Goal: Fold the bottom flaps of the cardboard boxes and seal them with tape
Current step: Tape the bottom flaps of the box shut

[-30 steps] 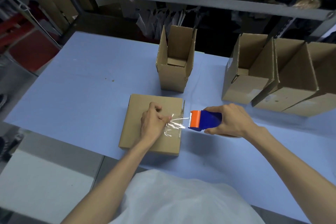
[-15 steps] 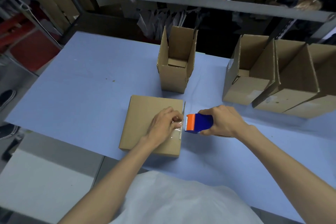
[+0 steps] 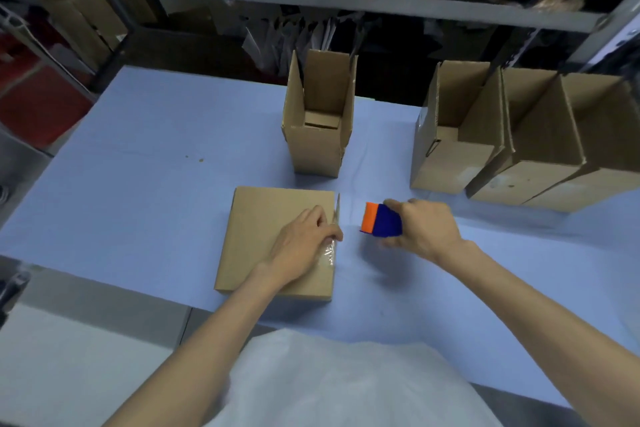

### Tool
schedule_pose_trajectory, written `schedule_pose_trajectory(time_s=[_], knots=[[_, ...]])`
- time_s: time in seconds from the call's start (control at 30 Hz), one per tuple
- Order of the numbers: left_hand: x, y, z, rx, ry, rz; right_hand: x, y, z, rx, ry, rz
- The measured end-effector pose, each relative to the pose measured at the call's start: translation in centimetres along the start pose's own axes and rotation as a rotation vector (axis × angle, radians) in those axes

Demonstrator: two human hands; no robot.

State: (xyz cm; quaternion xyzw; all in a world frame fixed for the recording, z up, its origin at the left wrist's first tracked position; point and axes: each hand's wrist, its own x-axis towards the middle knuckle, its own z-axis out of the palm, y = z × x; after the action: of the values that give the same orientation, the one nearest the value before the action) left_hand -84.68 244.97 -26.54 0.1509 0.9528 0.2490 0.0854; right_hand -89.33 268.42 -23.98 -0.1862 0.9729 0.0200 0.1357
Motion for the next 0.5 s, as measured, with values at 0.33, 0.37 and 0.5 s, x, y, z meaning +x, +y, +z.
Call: schedule_pose_trajectory(time_s=[0.33,0.37,0.5], knots=[[2.8,0.4,-1.0,0.067,0.079,-0.146,-0.8,-3.2,5.8,0.298,-0.030,0.208],[3.2,0.2,-1.0,0.109,0.060,-0.179,-0.8,-3.4,6.4,0.353,-0.016,0.212],[5.1,0.5,-1.0,0.223,-0.108,-0.292,-1.3,-3.5,7.0,0.562,-0.025,0.234]])
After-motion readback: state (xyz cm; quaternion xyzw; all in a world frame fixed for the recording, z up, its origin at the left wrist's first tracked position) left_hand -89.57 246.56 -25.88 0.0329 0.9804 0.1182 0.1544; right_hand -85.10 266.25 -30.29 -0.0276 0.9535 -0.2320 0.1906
